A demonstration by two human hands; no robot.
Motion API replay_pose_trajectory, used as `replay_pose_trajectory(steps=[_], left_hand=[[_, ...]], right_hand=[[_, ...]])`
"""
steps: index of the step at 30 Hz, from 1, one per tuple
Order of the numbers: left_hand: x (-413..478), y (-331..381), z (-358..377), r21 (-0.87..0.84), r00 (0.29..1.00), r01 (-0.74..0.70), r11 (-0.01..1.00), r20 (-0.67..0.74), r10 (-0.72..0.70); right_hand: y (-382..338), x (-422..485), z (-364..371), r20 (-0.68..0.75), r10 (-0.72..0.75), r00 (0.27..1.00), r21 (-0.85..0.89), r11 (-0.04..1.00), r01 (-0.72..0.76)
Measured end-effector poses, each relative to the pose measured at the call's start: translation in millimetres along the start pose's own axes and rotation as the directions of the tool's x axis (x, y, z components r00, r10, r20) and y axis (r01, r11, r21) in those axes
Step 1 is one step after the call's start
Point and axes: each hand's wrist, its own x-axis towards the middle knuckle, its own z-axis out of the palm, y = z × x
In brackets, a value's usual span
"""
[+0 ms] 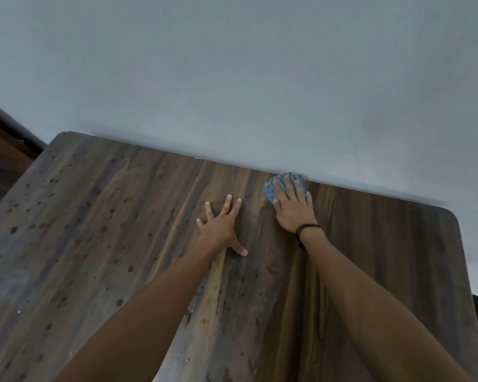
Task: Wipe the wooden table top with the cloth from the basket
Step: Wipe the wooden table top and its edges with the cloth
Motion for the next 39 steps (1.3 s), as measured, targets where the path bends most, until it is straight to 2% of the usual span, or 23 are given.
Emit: replay_pose_trajectory(steps=[2,3,7,11,15,17,19,21,23,25,26,28,30,32,34,36,39], left_hand=[[-0.8,-1.4,0.8,-0.035,1.0,0.017,0.999,-0.003,-0.017],[-1.1,-2.3,1.4,-0.049,1.0,0.02,0.999,-0.009,-0.02],[-0.1,-5.5,-0.5,-0.065,1.0,0.026,0.998,-0.003,-0.026],[0.9,-7.7,-0.8,-0.061,1.0,0.013,0.998,0.004,-0.012],[0.6,-7.8,-1.9,-0.045,1.0,0.007,0.999,0.01,-0.006],[1.0,-8.3,-1.3,-0.041,1.0,0.003,0.999,0.009,-0.002],[2.4,-7.0,-0.5,-0.018,1.0,0.008,1.0,0.028,-0.007],[3.5,-7.9,-1.4,0.017,0.998,-0.007,1.0,0.062,0.006],[1.1,-16.4,-3.7,0.043,0.996,-0.026,0.999,0.091,0.022],[-9.6,-32.4,-1.8,0.073,0.995,-0.004,0.997,0.101,-0.004],[-17.4,-42.5,1.5,0.089,0.994,0.02,0.996,0.101,-0.029],[-31.4,-62.8,11.2,0.094,0.992,0.055,0.994,0.105,-0.065],[-38.8,-77.1,18.3,0.07,0.993,0.048,0.996,0.102,-0.055],[-39.2,-78.8,17.5,0.067,0.992,0.049,0.997,0.109,-0.056],[-37.3,-74.3,14.3,0.061,0.991,0.058,0.996,0.121,-0.065],[-36.0,-71.3,11.9,0.056,0.989,0.066,0.996,0.131,-0.073],[-38.0,-72.2,12.0,0.055,0.988,0.071,0.996,0.13,-0.078]], right_hand=[[0.2,-17.5,8.4,-0.017,-0.092,0.996,-0.056,0.994,0.091],[5.8,-19.2,6.6,-0.031,-0.093,0.995,-0.065,0.994,0.091],[-3.6,21.7,-10.0,0.005,0.077,0.997,0.047,0.996,-0.078],[-9.0,18.5,1.3,0.011,-0.053,0.999,-0.021,0.998,0.053],[19.6,-27.8,5.6,-0.083,0.087,0.993,0.05,0.995,-0.083],[9.2,-64.7,19.2,-0.101,0.004,0.995,-0.013,1.0,-0.005],[10.1,-100.1,31.9,-0.055,-0.132,0.99,-0.095,0.987,0.126],[27.4,-103.2,25.6,-0.032,-0.17,0.985,-0.105,0.98,0.166],[34.6,-74.5,15.3,-0.099,-0.076,0.992,-0.074,0.995,0.068],[22.3,-44.9,11.2,-0.108,0.044,0.993,-0.007,0.999,-0.045],[10.4,-41.5,15.7,-0.101,0.036,0.994,-0.001,0.999,-0.036],[-10.8,-65.3,36.0,-0.107,-0.132,0.985,-0.077,0.989,0.124],[-16.9,-120.3,57.4,-0.053,-0.329,0.943,-0.191,0.93,0.313],[-8.8,-164.2,63.2,0.034,-0.436,0.899,-0.207,0.877,0.433],[8.7,-162.1,53.2,0.085,-0.473,0.877,-0.218,0.85,0.479],[23.3,-123.2,36.7,0.042,-0.431,0.901,-0.237,0.872,0.428],[27.7,-58.8,10.6,-0.05,-0.169,0.984,-0.136,0.978,0.16]])
